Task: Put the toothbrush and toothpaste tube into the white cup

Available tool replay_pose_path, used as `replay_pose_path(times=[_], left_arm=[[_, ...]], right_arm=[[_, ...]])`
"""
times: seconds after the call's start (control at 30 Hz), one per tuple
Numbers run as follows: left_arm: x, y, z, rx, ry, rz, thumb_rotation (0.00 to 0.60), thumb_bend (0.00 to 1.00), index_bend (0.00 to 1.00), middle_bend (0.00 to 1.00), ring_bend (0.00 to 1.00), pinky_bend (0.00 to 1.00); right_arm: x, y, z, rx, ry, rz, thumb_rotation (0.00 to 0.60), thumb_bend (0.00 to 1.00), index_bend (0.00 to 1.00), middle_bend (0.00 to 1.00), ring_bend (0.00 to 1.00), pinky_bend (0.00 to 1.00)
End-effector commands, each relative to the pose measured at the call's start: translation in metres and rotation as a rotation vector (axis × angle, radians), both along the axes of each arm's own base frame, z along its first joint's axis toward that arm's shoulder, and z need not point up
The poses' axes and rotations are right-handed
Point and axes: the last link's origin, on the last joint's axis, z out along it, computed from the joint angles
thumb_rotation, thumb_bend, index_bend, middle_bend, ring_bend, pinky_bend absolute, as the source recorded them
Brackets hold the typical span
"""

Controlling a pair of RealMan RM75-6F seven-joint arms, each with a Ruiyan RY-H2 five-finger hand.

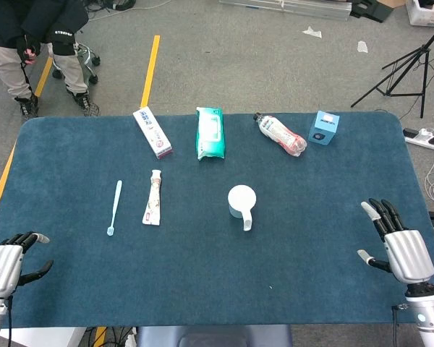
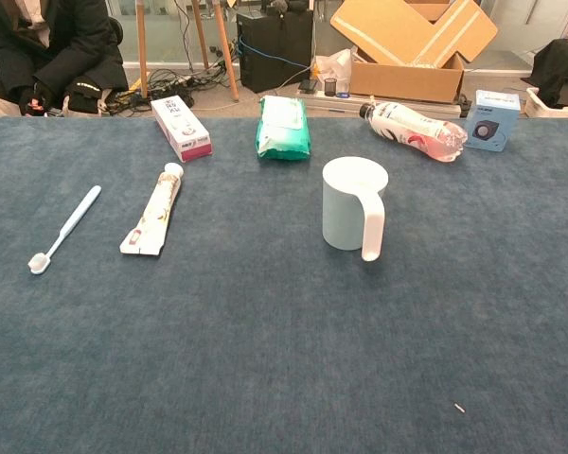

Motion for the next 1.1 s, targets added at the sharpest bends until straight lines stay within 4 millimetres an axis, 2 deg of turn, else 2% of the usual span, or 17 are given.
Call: replay_pose_path(times=[0.03,0.17,0.37,0.47,0.57,0.77,0.9,1.1], left_arm=[[0.003,0.0,0.0,0.008,-0.013,-0.012,0.6,0.22,0.41,0.43,0.4,0.49],[0.001,0.0,-0.001,0.007,-0.01,-0.008,0.6,0.22,0.41,0.43,0.4,0.49],[0.0,-0.001,-0.005,-0.004,-0.021,0.001,0.6,0.22,0.41,0.43,0.4,0.49],[0.0,0.0,-0.005,-0.009,-0.04,0.001,0.6,0.22,0.41,0.43,0.4,0.49],[-0.003,0.0,-0.003,-0.013,-0.031,0.016,0.6,0.22,0.41,0.44,0.4,0.49],[0.0,-0.002,0.004,0.01,-0.051,0.012,0.6,0.22,0.41,0.44,0.4,0.49],[-0.002,-0.002,0.005,0.007,-0.05,0.028,0.6,0.22,0.41,0.44,0.4,0.49],[-0.001,-0.002,0.01,0.013,-0.067,0.032,0.6,0.22,0.41,0.44,0.4,0.49]], right_arm=[[0.002,0.002,-0.002,0.015,-0.004,0.006,0.6,0.08,0.06,0.12,0.06,0.66],[0.004,0.004,-0.004,0.088,-0.055,0.003,0.6,0.08,0.07,0.13,0.06,0.65],[0.007,0.004,-0.005,0.1,-0.074,0.01,0.6,0.08,0.08,0.14,0.06,0.46],[0.012,0.001,-0.006,0.108,-0.08,0.037,0.6,0.08,0.08,0.14,0.06,0.44],[0.022,-0.01,-0.002,0.109,-0.045,0.071,0.6,0.08,0.08,0.14,0.06,0.43],[0.062,-0.047,0.006,0.139,0.019,0.146,0.6,0.08,0.08,0.14,0.06,0.42],[0.088,-0.087,0.004,0.243,0.005,0.144,0.6,0.07,0.08,0.14,0.06,0.41],[0.112,-0.136,0.002,0.28,0.054,0.118,0.6,0.06,0.08,0.14,0.06,0.4]])
